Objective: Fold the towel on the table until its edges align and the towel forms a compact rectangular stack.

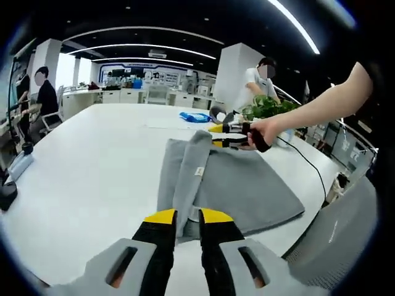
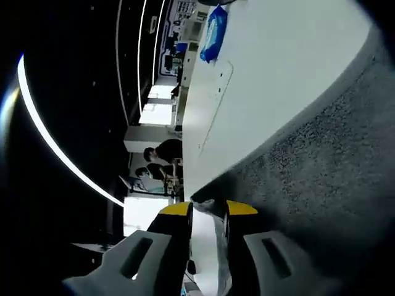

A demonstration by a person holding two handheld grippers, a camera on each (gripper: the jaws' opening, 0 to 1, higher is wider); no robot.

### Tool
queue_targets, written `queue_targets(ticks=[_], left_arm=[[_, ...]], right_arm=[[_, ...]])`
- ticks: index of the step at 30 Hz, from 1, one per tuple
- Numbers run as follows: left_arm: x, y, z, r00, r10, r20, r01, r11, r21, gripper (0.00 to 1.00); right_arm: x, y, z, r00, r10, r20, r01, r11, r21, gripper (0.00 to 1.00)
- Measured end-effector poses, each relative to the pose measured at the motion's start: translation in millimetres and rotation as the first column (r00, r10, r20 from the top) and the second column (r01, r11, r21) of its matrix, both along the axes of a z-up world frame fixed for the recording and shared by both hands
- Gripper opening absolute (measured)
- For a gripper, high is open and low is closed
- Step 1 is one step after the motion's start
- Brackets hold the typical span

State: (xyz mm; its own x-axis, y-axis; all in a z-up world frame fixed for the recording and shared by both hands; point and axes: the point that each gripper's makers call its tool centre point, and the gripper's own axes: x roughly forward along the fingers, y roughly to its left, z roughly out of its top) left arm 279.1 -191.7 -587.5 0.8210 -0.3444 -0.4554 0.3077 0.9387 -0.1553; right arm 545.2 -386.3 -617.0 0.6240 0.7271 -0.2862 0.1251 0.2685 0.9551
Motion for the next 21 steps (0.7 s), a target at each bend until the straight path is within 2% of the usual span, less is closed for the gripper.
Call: queue_targets(ticks=[3,6,8,10,13,15,16,18,19,20,21], left_arm=[[-4.9,0,-0.4,1.000,0.002,-0.009,-0.002,1.000,0.021,0.18],[-8.3,2,-0.7,1.000,0.014,-0.014,-0.014,1.000,0.027,0.17],[-9.7,5,-0.8,0.999,0.031,-0.016,-0.031,0.999,0.031,0.17],[-9.0,9,3.0,0.998,0.058,-0.003,-0.058,0.998,0.015,0.17],[-2.0,24,14.5,0.986,0.162,0.045,-0.160,0.986,-0.045,0.17],[-1.0,35,18.5,0.971,0.234,0.040,-0.230,0.969,-0.089,0.17],[-1.6,43,20.1,0.964,0.263,0.034,-0.259,0.962,-0.086,0.17],[-1.2,45,24.5,0.963,0.263,0.049,-0.259,0.962,-0.083,0.16],[-0.4,43,25.7,0.967,0.251,0.051,-0.246,0.965,-0.091,0.16],[1.1,31,28.4,0.979,0.196,0.050,-0.190,0.976,-0.111,0.16],[1.9,25,28.9,0.986,0.160,0.051,-0.153,0.982,-0.110,0.16]], right_arm=[[-2,-8,0.7,1.000,0.013,0.010,-0.013,1.000,-0.011,0.27],[-2,-11,6.3,1.000,0.013,0.019,-0.013,1.000,0.007,0.21],[0,-5,16.5,0.999,0.014,0.032,-0.015,0.999,0.051,0.12],[5,6,34.0,0.998,0.007,0.055,-0.013,0.993,0.121,0.14],[6,26,55.1,0.995,0.053,0.087,-0.069,0.978,0.198,0.20],[8,32,66.1,0.990,0.063,0.124,-0.087,0.976,0.199,0.17],[10,32,69.9,0.990,0.056,0.131,-0.081,0.978,0.192,0.16],[14,29,70.7,0.989,0.045,0.139,-0.067,0.984,0.164,0.17],[14,23,61.1,0.989,0.057,0.134,-0.070,0.993,0.093,0.18],[15,15,51.2,0.990,0.061,0.130,-0.064,0.998,0.015,0.17],[15,3,37.5,0.989,0.063,0.133,-0.050,0.994,-0.094,0.16]])
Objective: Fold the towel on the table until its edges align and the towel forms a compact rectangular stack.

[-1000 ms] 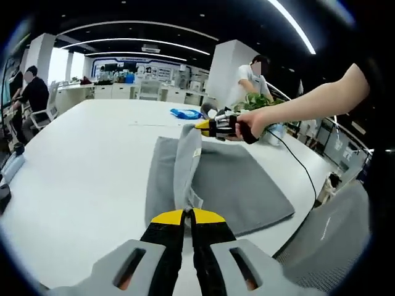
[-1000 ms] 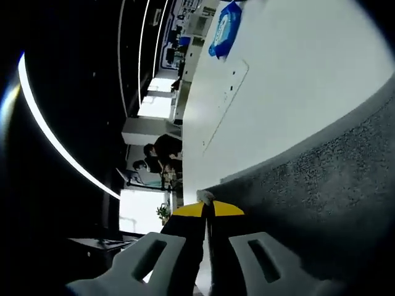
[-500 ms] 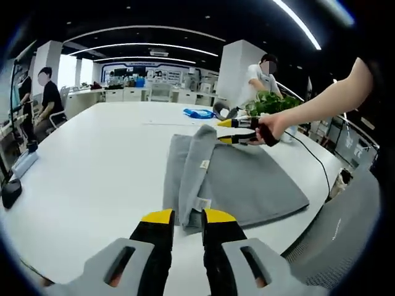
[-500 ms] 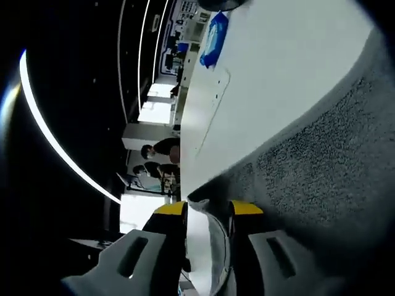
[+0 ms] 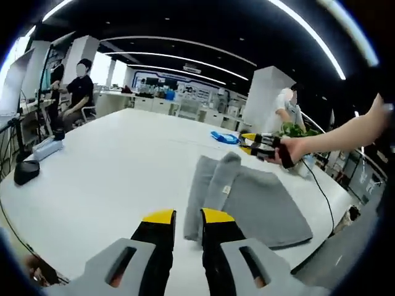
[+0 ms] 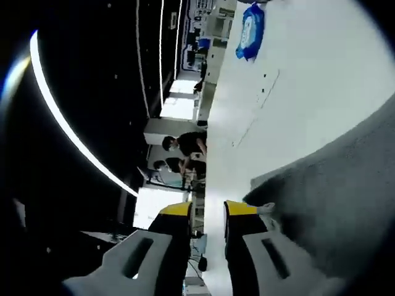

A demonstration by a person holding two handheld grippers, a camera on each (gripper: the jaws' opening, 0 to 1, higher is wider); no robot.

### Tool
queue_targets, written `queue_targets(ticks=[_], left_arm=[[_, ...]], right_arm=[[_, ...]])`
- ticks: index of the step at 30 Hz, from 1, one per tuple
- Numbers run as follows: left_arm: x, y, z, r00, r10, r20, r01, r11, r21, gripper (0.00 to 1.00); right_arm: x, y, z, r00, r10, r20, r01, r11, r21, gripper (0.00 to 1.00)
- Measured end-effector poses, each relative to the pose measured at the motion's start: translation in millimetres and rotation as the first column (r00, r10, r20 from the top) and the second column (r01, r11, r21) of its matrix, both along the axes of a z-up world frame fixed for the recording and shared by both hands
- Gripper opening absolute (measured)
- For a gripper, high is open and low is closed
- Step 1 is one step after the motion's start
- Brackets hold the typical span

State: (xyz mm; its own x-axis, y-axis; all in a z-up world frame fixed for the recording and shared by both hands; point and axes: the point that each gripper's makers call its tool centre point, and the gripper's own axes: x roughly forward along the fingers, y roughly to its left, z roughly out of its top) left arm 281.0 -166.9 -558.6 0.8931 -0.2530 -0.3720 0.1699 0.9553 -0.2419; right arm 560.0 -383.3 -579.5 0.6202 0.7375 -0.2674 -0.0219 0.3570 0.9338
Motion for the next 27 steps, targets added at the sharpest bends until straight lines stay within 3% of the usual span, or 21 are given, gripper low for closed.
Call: queue_targets(ticks=[1,3,4,6,8,10,12,13,14,15,16,18,19,20,21,23,26,27], left_arm=[[0.6,-16,-0.5,0.996,-0.089,-0.005,0.089,0.996,0.014,0.16],[0.8,-32,-3.2,0.981,-0.191,-0.017,0.192,0.978,0.080,0.16],[1.4,-42,-6.2,0.966,-0.255,-0.029,0.257,0.953,0.162,0.16],[0.6,-59,-12.3,0.933,-0.357,-0.055,0.358,0.897,0.259,0.16],[3.9,-67,-19.1,0.923,-0.376,-0.083,0.383,0.877,0.290,0.16],[8.4,-68,-28.4,0.924,-0.367,-0.109,0.383,0.881,0.279,0.16],[11.0,-64,-37.4,0.929,-0.341,-0.140,0.367,0.898,0.244,0.16],[11.7,-61,-42.2,0.932,-0.325,-0.161,0.356,0.906,0.231,0.16],[13.6,-55,-47.6,0.938,-0.294,-0.184,0.332,0.915,0.228,0.16],[14.6,-51,-49.3,0.941,-0.279,-0.191,0.319,0.919,0.233,0.16],[15.7,-48,-49.4,0.944,-0.271,-0.188,0.311,0.921,0.235,0.16],[15.9,-43,-45.5,0.953,-0.246,-0.175,0.281,0.935,0.218,0.16],[15.8,-42,-41.4,0.957,-0.241,-0.161,0.271,0.941,0.204,0.16],[15.8,-41,-38.6,0.960,-0.236,-0.150,0.263,0.945,0.196,0.16],[16.2,-41,-36.6,0.962,-0.234,-0.141,0.258,0.947,0.191,0.16],[16.2,-42,-34.1,0.962,-0.237,-0.137,0.260,0.947,0.186,0.17],[16.1,-51,-34.2,0.950,-0.278,-0.142,0.302,0.934,0.192,0.16],[15.9,-56,-35.1,0.943,-0.299,-0.147,0.324,0.926,0.193,0.16]], right_arm=[[-2,-8,-10.1,1.000,-0.001,-0.021,0.000,0.998,-0.055,0.15],[-3,-23,-24.0,0.998,-0.040,-0.049,0.034,0.993,-0.109,0.17],[-4,-28,-28.7,0.995,-0.069,-0.074,0.061,0.993,-0.105,0.19],[-6,-30,-29.7,0.989,-0.104,-0.103,0.100,0.994,-0.045,0.22],[-11,-21,-27.6,0.992,-0.064,-0.107,0.065,0.998,0.008,0.24],[-21,-8,-29.8,0.994,0.011,-0.111,-0.012,1.000,-0.010,0.24],[-22,2,-30.4,0.994,0.037,-0.101,-0.039,0.999,-0.016,0.26],[-22,7,-28.2,0.994,0.045,-0.102,-0.044,0.999,0.010,0.29],[-21,19,-17.4,0.994,0.066,-0.091,-0.058,0.994,0.094,0.33],[-20,28,-4.7,0.994,0.086,-0.062,-0.075,0.983,0.168,0.34],[-21,39,17.6,0.991,0.134,0.027,-0.136,0.954,0.267,0.31],[-26,48,52.3,0.975,0.160,0.151,-0.207,0.898,0.387,0.11],[-29,50,61.1,0.971,0.161,0.174,-0.221,0.881,0.419,0.02],[-32,51,56.5,0.977,0.175,0.125,-0.212,0.883,0.418,0.00],[-30,52,50.2,0.981,0.161,0.112,-0.192,0.905,0.380,0.05],[-34,49,34.7,0.972,0.199,0.127,-0.228,0.934,0.276,0.12],[-53,46,16.8,0.963,0.257,0.078,-0.268,0.945,0.190,0.04],[-66,44,9.3,0.962,0.268,0.055,-0.272,0.954,0.121,0.01]])
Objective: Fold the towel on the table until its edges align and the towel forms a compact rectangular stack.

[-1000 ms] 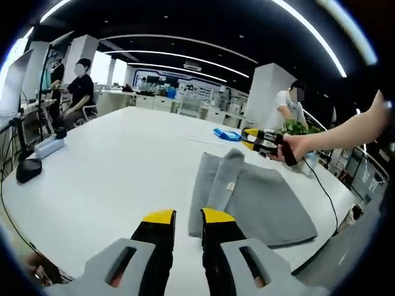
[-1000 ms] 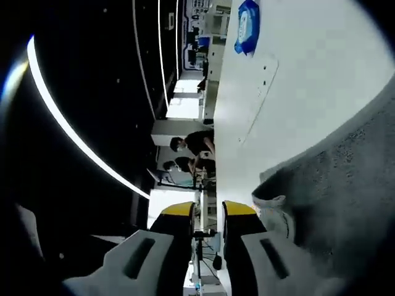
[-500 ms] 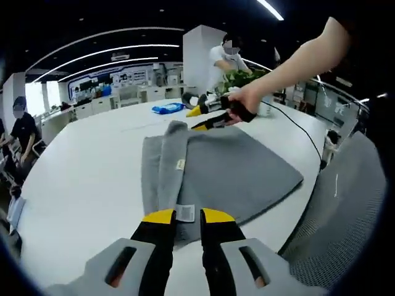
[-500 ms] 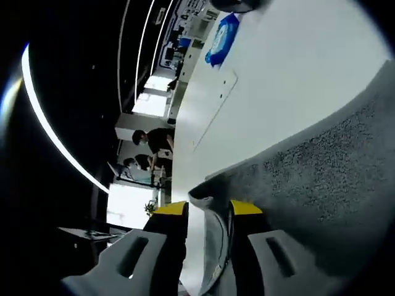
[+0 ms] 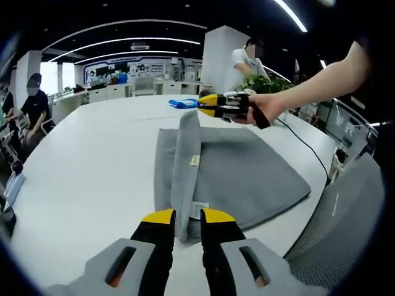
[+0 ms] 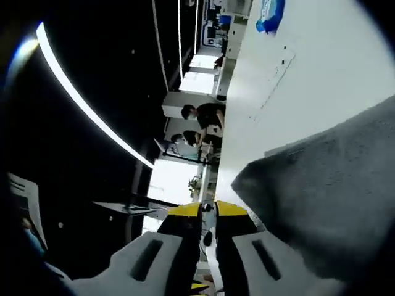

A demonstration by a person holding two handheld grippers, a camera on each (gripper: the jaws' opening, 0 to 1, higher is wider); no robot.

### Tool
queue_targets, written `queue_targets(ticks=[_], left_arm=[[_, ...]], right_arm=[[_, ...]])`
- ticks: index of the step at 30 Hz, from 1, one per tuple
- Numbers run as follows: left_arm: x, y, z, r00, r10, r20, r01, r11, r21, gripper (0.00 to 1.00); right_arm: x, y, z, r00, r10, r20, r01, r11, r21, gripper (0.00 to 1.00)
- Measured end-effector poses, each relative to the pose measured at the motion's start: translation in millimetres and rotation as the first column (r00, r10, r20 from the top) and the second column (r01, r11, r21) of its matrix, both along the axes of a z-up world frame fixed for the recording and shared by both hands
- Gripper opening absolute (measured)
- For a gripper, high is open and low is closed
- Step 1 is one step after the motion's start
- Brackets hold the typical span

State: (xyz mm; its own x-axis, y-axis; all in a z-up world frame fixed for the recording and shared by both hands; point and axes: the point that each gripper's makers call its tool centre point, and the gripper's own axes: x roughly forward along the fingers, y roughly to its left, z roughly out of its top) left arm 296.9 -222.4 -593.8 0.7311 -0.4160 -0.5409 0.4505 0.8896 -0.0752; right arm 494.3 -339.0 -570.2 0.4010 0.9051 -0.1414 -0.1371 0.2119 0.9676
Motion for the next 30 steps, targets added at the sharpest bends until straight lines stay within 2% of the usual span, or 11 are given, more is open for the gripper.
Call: queue_targets(ticks=[2,4,6,7,10,13,16,19,21,24,30], left_arm=[[-0.7,-10,-5.2,0.998,-0.058,-0.018,0.058,0.998,0.033,0.16],[0.7,-14,-11.3,0.995,-0.101,-0.026,0.103,0.990,0.096,0.16],[4.6,-17,-14.0,0.994,-0.103,-0.024,0.105,0.989,0.108,0.16],[7.0,-16,-14.8,0.995,-0.097,-0.026,0.099,0.990,0.102,0.16],[13.5,-10,-18.9,0.997,-0.056,-0.050,0.058,0.997,0.049,0.16],[18.6,4,-26.7,0.997,-0.033,-0.076,0.040,0.994,0.098,0.16],[24.6,14,-21.4,0.999,0.006,-0.050,-0.001,0.995,0.098,0.14],[30.4,25,-14.5,0.995,0.090,-0.033,-0.088,0.995,0.036,0.12],[32.7,34,-13.4,0.991,0.129,-0.020,-0.128,0.991,0.049,0.12],[33.7,49,-10.9,0.981,0.195,0.001,-0.195,0.979,0.067,0.12],[35.0,47,5.8,0.985,0.171,0.038,-0.173,0.984,0.046,0.12]], right_arm=[[9,-12,-16.4,0.999,-0.018,0.050,0.024,0.992,-0.120,0.05],[15,-21,-34.9,0.999,-0.031,0.039,0.039,0.972,-0.230,0.30],[22,-21,-44.4,0.999,-0.045,0.019,0.049,0.966,-0.256,0.57],[22,-17,-41.5,0.999,-0.034,0.024,0.039,0.972,-0.234,0.54],[23,2,-29.1,1.000,0.013,0.017,-0.011,0.990,-0.138,0.29],[29,14,-18.4,1.000,-0.019,0.019,0.021,0.998,-0.065,0.01],[42,20,-3.9,0.995,-0.096,-0.022,0.097,0.995,0.031,0.00],[52,26,25.2,0.992,-0.129,0.012,0.125,0.980,0.157,0.01],[56,28,40.0,0.992,-0.127,0.009,0.122,0.965,0.230,0.12],[61,24,34.9,0.987,-0.150,0.055,0.140,0.978,0.155,0.32],[45,-6,3.4,0.989,-0.018,0.149,0.027,0.998,-0.056,0.10]])
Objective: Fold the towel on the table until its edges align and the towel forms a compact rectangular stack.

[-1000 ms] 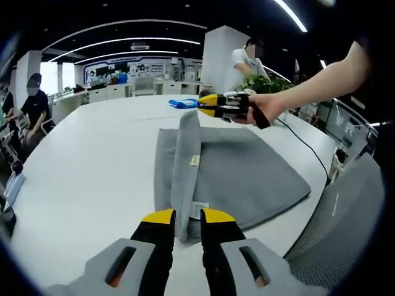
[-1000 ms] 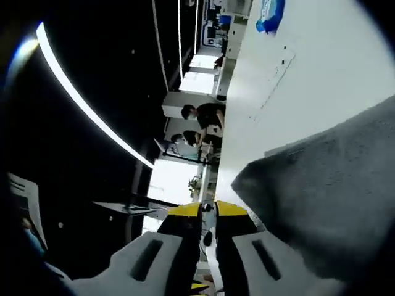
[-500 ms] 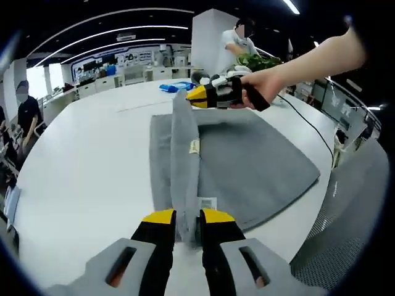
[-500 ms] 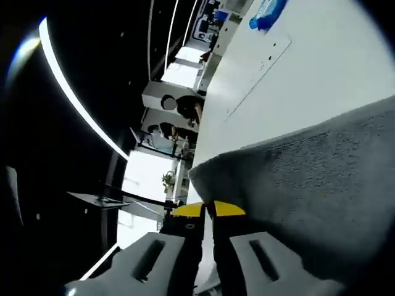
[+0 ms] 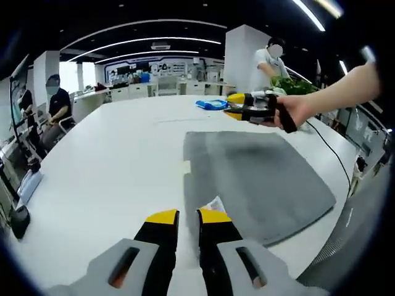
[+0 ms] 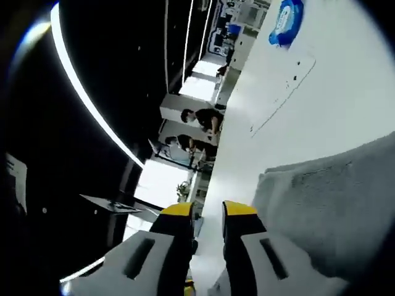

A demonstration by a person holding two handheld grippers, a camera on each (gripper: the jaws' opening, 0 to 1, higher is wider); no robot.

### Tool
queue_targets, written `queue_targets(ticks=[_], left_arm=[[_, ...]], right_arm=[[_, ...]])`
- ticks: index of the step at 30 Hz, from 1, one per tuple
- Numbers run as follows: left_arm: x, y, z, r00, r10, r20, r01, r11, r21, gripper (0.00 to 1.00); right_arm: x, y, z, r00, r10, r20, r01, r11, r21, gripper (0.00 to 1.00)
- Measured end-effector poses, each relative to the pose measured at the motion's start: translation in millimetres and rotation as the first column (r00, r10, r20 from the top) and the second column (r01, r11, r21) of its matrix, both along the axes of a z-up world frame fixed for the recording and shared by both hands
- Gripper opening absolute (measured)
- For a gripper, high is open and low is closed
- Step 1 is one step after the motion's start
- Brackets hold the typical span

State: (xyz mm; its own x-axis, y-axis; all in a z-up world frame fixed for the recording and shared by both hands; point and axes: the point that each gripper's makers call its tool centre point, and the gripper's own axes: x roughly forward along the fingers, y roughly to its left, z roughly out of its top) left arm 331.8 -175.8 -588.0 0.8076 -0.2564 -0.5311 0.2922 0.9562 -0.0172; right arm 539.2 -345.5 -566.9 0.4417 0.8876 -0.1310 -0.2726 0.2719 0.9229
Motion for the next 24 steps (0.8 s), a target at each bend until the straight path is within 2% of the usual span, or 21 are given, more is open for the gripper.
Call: queue_targets(ticks=[1,4,5,6,8,9,10,11,13,14,15,16,17,18,19,20,21,22,23,24], left_arm=[[0.7,-7,4.8,0.999,-0.035,0.011,0.034,0.999,0.005,0.12],[1.9,-32,11.9,0.987,-0.161,0.002,0.161,0.987,0.018,0.12],[3.7,-44,15.2,0.975,-0.224,0.002,0.223,0.974,0.047,0.12],[4.8,-53,17.5,0.964,-0.266,-0.001,0.265,0.962,0.065,0.12],[4.3,-81,22.8,0.931,-0.364,-0.029,0.365,0.929,0.060,0.12],[2.2,-94,24.4,0.912,-0.408,-0.045,0.410,0.911,0.039,0.12],[-0.5,-109,26.4,0.886,-0.461,-0.060,0.463,0.886,0.029,0.12],[-2.8,-129,28.7,0.841,-0.537,-0.065,0.540,0.841,0.041,0.12],[-6.3,-154,24.7,0.776,-0.624,-0.088,0.631,0.771,0.088,0.11],[-8.9,-171,19.8,0.729,-0.677,-0.100,0.684,0.719,0.124,0.10],[-10.0,-183,15.8,0.703,-0.703,-0.105,0.711,0.689,0.143,0.09],[-14.2,-199,8.0,0.671,-0.732,-0.121,0.741,0.657,0.137,0.07],[-17.9,-210,3.0,0.655,-0.744,-0.133,0.756,0.644,0.117,0.06],[-20.1,-220,-0.7,0.645,-0.751,-0.139,0.764,0.637,0.100,0.05],[-19.6,-231,-4.6,0.648,-0.749,-0.136,0.761,0.642,0.090,0.04],[-20.3,-240,-6.5,0.648,-0.751,-0.131,0.762,0.643,0.079,0.04],[-22.9,-252,-8.8,0.643,-0.757,-0.121,0.765,0.641,0.058,0.04],[-26.1,-259,-10.6,0.630,-0.767,-0.119,0.776,0.629,0.053,0.04],[-27.6,-266,-14.7,0.631,-0.766,-0.123,0.776,0.628,0.062,0.04],[-27.3,-269,-17.7,0.638,-0.760,-0.127,0.770,0.633,0.076,0.04]], right_arm=[[-5,-10,-8.1,0.999,0.018,0.043,-0.014,0.997,-0.077,0.07],[-18,-34,-23.5,0.996,0.067,0.061,-0.053,0.978,-0.204,0.06],[-20,-45,-29.6,0.993,0.081,0.081,-0.057,0.963,-0.264,0.07],[-21,-49,-31.1,0.992,0.086,0.089,-0.057,0.958,-0.283,0.08],[-25,-67,-36.7,0.986,0.110,0.124,-0.056,0.926,-0.373,0.08],[-26,-79,-40.9,0.980,0.134,0.148,-0.055,0.896,-0.441,0.08],[-24,-91,-46.3,0.976,0.144,0.163,-0.043,0.862,-0.505,0.08],[-20,-108,-52.7,0.966,0.173,0.191,-0.026,0.802,-0.596,0.06],[-13,-133,-57.5,0.953,0.210,0.218,0.000,0.720,-0.694,0.01],[-11,-139,-57.2,0.951,0.214,0.224,0.009,0.703,-0.711,0.00],[-6,-149,-56.5,0.947,0.209,0.242,0.037,0.680,-0.732,0.00],[-6,-153,-56.8,0.941,0.235,0.244,0.030,0.661,-0.750,0.00],[-8,-158,-58.1,0.936,0.262,0.235,0.019,0.629,-0.777,0.00],[-8,-165,-59.8,0.920,0.312,0.239,0.021,0.569,-0.822,0.00],[-10,-166,-61.0,0.900,0.364,0.241,0.009,0.536,-0.844,0.00],[-18,-165,-65.6,0.875,0.434,0.213,-0.032,0.492,-0.870,0.00],[-23,-165,-69.1,0.859,0.475,0.192,-0.056,0.460,-0.886,0.00],[-30,-165,-76.3,0.813,0.560,0.159,-0.088,0.389,-0.917,0.00],[-36,-166,-81.5,0.785,0.604,0.136,-0.105,0.345,-0.933,0.00],[-42,-167,-87.3,0.755,0.647,0.101,-0.120,0.288,-0.950,0.00]])
